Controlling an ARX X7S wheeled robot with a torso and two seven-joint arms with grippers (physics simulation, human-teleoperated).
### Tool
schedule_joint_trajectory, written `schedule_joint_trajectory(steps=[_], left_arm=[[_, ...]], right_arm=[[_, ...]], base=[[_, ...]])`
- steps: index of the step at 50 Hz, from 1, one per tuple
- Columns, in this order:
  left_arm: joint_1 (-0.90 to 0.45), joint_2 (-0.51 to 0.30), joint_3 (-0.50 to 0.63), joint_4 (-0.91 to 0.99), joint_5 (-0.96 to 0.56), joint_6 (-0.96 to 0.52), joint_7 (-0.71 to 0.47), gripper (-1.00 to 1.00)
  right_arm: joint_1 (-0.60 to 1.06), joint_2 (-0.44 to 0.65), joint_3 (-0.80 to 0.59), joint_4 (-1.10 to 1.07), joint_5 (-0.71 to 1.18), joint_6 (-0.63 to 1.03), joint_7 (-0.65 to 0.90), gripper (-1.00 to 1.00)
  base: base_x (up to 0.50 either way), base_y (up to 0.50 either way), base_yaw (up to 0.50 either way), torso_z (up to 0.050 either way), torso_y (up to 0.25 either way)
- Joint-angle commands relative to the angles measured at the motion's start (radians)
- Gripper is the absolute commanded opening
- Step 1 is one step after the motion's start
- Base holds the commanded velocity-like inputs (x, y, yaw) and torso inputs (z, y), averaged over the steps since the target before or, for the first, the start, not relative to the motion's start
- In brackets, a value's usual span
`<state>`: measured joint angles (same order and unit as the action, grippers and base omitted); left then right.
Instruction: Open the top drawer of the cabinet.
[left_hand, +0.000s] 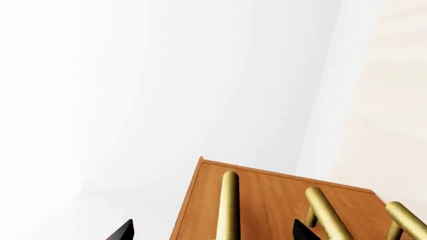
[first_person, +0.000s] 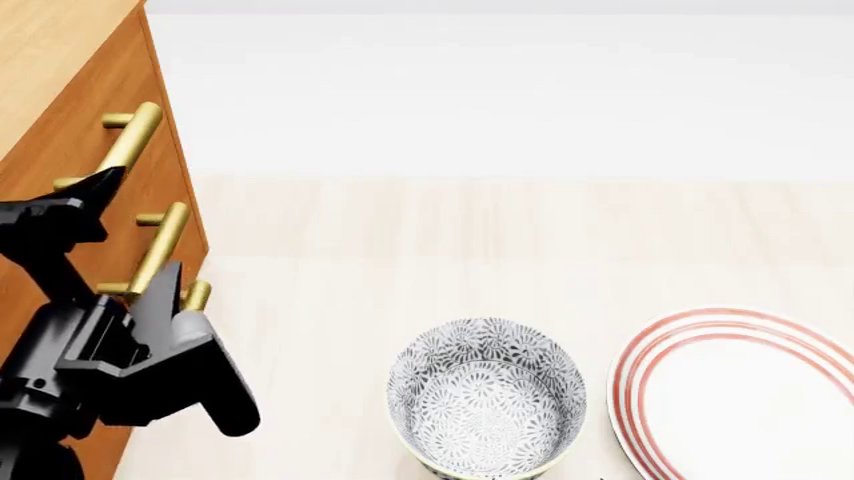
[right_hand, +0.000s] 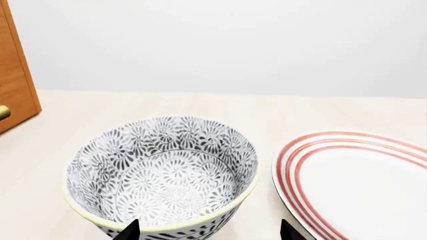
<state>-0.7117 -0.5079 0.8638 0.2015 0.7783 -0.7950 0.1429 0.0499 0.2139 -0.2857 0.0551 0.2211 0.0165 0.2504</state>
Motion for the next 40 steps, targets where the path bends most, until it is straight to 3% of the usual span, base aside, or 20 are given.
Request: schedule_joint_trajectory(steps=[1, 40], left_arm=[[-0.044, -0.010, 0.019, -0.027, 0.009, 0.012, 0.037, 1.00], [-0.172, 0.026, 0.021, -0.241, -0.031, 0.093, 0.029, 1.00]], right_arm=[[0.005, 0.001, -0.002, 0.007, 0.006, -0.001, 0.005, 1.00], [0.006, 0.011, -0.018, 0.006, 0.029, 0.006, 0.011, 1.00]], base=[[0.00, 0.00, 0.00, 0.000, 0.000], [0.00, 0.00, 0.00, 0.000, 0.000]])
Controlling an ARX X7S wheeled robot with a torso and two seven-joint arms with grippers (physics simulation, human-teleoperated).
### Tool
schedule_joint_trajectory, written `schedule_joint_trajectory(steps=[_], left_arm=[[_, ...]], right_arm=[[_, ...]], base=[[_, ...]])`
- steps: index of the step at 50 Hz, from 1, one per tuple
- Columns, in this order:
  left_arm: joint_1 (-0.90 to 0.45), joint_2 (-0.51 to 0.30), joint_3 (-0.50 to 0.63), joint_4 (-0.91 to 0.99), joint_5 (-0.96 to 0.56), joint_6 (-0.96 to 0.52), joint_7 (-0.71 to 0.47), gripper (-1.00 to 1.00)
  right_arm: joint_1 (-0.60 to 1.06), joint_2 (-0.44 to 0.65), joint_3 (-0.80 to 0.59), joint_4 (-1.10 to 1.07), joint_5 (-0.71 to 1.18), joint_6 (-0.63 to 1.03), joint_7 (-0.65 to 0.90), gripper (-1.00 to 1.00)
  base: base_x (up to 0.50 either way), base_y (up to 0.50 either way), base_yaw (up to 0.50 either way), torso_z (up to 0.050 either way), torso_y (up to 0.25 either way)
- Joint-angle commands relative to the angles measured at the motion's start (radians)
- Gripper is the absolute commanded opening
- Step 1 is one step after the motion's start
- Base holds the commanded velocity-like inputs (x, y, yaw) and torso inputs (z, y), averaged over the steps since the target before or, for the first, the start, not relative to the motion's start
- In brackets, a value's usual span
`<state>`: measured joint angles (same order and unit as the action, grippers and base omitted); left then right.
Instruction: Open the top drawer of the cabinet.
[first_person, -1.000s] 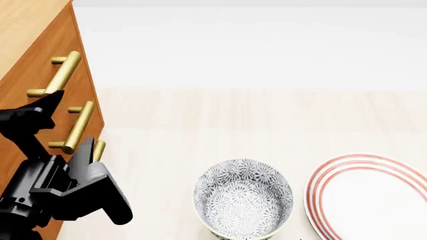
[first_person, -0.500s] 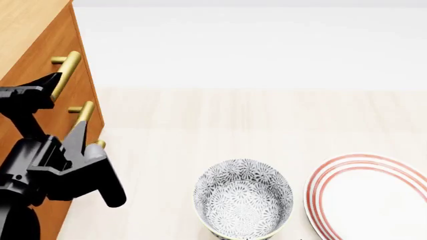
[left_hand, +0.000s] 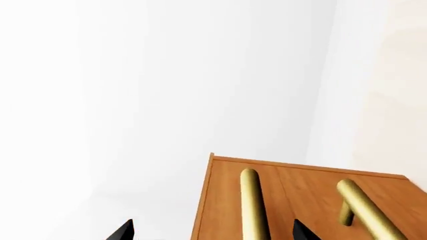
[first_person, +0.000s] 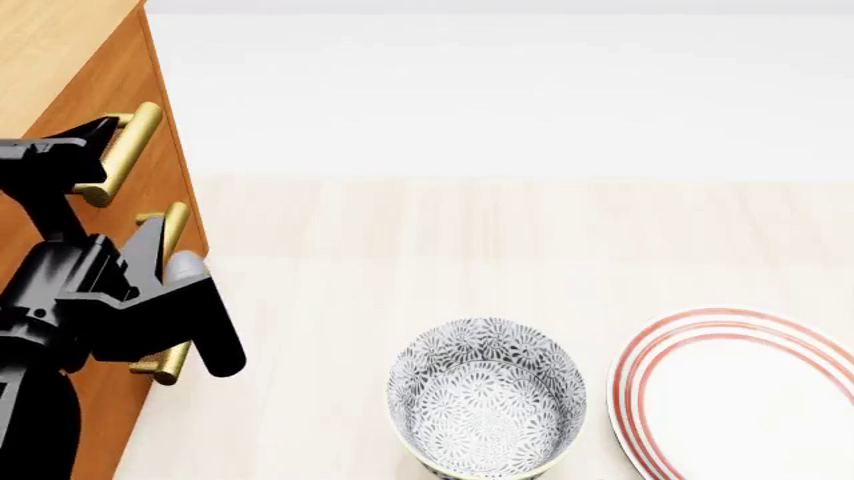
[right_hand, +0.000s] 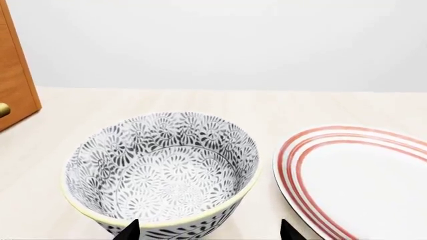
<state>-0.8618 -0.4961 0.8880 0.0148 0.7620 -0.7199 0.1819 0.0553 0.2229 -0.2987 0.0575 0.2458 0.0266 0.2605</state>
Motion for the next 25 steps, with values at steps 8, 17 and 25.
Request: schedule_joint_trajectory(steps=[8, 17, 25], left_arm=[[-0.032, 0.016, 0.003, -0.106, -0.014, 0.027, -0.022, 1.00], [-0.045, 0.015, 0.010, -0.136, -0.009, 0.031, -0.020, 1.00], [-0.051, 0.019, 0.014, -0.152, -0.008, 0.031, -0.018, 1.00]], right_arm=[[0.001, 0.004, -0.007, 0.007, 0.009, -0.003, 0.002, 1.00], [0.001, 0.007, -0.010, 0.003, 0.014, 0.000, 0.004, 1.00], [0.001, 0.009, -0.013, -0.003, 0.018, 0.007, 0.008, 1.00]], base=[[0.00, 0.00, 0.00, 0.000, 0.000], [0.00, 0.00, 0.00, 0.000, 0.000], [0.00, 0.00, 0.00, 0.000, 0.000]])
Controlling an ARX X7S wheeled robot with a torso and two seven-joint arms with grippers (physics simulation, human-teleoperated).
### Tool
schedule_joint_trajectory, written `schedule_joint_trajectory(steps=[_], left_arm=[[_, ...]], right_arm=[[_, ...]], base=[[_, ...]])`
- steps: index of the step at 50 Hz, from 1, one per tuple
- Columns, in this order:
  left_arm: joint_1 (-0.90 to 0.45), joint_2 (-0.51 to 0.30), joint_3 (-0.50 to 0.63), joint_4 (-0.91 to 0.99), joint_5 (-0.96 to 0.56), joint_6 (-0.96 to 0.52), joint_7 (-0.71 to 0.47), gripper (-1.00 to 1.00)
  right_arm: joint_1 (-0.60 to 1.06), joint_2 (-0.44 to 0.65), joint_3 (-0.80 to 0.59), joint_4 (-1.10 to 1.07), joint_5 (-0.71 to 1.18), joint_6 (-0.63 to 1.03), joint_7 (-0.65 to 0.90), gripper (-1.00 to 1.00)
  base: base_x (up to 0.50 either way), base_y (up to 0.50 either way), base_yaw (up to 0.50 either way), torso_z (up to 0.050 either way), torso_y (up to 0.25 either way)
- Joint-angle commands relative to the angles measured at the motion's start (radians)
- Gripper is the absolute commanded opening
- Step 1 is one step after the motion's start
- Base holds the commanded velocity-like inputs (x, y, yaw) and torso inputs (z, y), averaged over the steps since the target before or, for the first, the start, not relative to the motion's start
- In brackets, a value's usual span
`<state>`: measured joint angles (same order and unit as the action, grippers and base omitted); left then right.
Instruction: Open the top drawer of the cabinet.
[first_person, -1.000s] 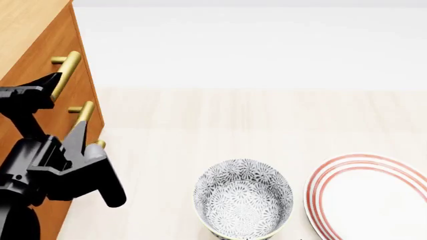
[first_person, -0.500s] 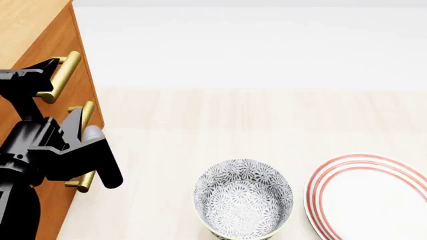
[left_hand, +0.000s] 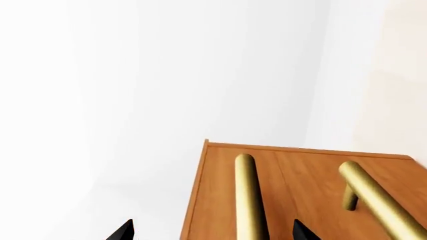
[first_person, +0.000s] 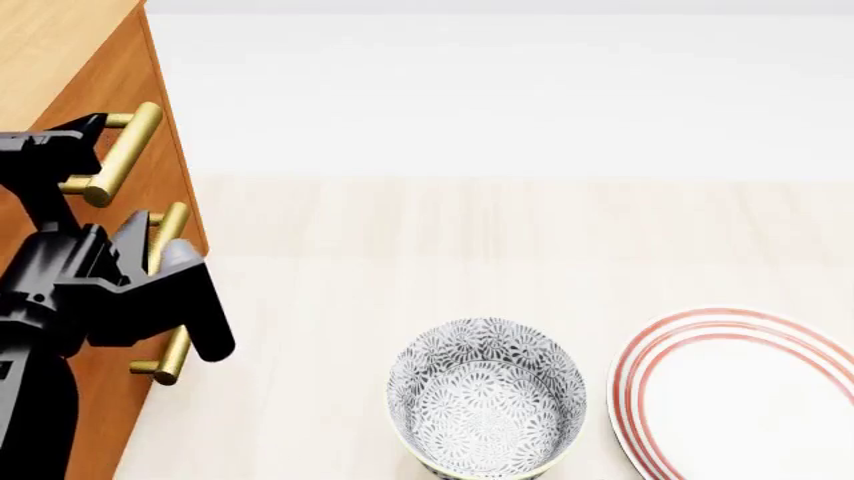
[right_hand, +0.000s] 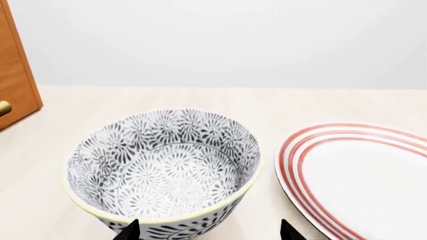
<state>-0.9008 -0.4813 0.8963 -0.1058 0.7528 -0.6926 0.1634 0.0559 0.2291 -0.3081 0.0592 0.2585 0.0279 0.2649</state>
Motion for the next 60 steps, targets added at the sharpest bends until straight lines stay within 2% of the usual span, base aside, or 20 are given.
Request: schedule_joint_trajectory(steps=[1, 31, 60], left_arm=[[-0.015, 0.004, 0.007, -0.032, 0.002, 0.003, 0.004, 1.00], [-0.041, 0.042, 0.005, -0.141, -0.016, -0.004, 0.002, 1.00], [-0.064, 0.083, 0.010, -0.275, -0.024, 0.041, -0.076, 1.00]], right_arm=[[-0.001, 0.004, -0.004, -0.005, 0.006, 0.006, 0.004, 1.00], [0.006, 0.009, -0.014, 0.008, 0.016, 0.001, 0.008, 1.00], [0.012, 0.014, -0.022, 0.012, 0.033, 0.010, 0.014, 1.00]], base=[[0.00, 0.00, 0.00, 0.000, 0.000], [0.00, 0.00, 0.00, 0.000, 0.000], [0.00, 0.00, 0.00, 0.000, 0.000]])
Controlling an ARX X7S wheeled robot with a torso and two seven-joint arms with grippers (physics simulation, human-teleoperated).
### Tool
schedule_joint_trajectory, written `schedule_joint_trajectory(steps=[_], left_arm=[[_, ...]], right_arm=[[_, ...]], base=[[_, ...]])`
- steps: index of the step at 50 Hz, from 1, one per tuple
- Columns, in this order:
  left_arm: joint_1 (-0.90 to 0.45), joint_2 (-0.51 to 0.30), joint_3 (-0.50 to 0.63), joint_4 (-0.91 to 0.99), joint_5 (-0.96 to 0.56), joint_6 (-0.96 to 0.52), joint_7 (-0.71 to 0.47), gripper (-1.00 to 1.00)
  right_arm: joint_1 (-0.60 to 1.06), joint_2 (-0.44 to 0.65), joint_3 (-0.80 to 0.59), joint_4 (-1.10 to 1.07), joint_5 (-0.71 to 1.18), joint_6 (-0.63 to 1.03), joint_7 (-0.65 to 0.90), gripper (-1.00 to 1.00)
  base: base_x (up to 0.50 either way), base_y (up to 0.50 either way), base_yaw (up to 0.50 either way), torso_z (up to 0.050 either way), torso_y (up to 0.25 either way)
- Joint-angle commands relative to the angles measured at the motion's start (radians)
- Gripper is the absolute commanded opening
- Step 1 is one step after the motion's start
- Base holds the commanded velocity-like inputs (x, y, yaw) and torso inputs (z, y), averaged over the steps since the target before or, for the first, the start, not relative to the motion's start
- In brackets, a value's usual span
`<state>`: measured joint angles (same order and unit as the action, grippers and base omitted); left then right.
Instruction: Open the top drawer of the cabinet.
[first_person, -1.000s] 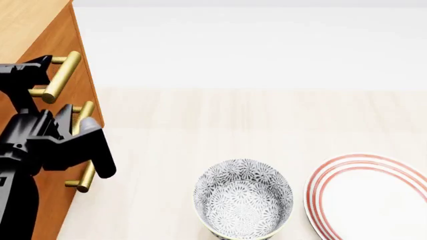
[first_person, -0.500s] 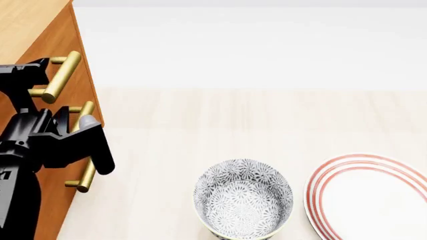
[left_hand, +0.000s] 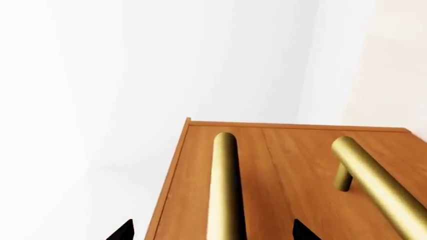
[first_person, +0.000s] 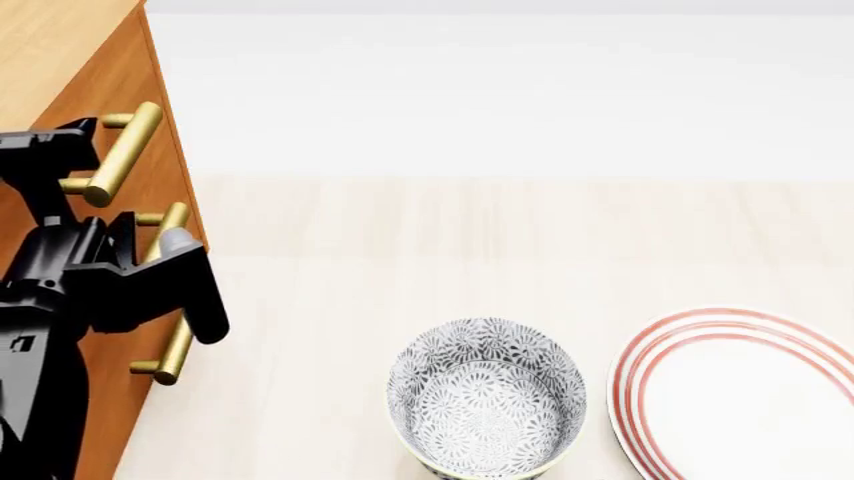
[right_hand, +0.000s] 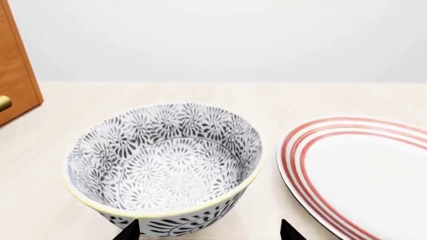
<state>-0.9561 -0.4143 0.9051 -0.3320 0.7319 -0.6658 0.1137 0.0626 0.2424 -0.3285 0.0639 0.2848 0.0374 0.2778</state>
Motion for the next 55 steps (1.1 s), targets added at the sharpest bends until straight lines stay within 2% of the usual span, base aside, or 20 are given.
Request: schedule_joint_trajectory(steps=[1, 14, 15, 38, 55], left_arm=[[-0.009, 0.016, 0.001, -0.049, -0.003, 0.013, -0.027, 1.00], [-0.009, 0.028, 0.003, -0.090, -0.012, 0.033, -0.049, 1.00], [-0.010, 0.026, 0.003, -0.086, -0.008, 0.026, -0.049, -1.00], [-0.007, 0.027, 0.020, -0.066, 0.008, 0.019, -0.039, -1.00], [-0.050, 0.122, 0.076, -0.072, 0.027, 0.053, -0.028, -1.00]], right_arm=[[0.005, 0.001, -0.001, 0.005, 0.008, 0.003, 0.002, 1.00], [0.007, 0.004, -0.003, 0.009, 0.014, 0.002, 0.005, 1.00], [0.007, 0.004, -0.003, 0.010, 0.014, 0.002, 0.005, 1.00], [0.010, 0.008, -0.016, 0.015, 0.024, 0.011, 0.005, 1.00], [0.011, 0.012, -0.027, 0.025, 0.027, 0.004, -0.002, 1.00]], base=[[0.00, 0.00, 0.00, 0.000, 0.000], [0.00, 0.00, 0.00, 0.000, 0.000], [0.00, 0.00, 0.00, 0.000, 0.000], [0.00, 0.00, 0.00, 0.000, 0.000], [0.00, 0.00, 0.00, 0.000, 0.000]])
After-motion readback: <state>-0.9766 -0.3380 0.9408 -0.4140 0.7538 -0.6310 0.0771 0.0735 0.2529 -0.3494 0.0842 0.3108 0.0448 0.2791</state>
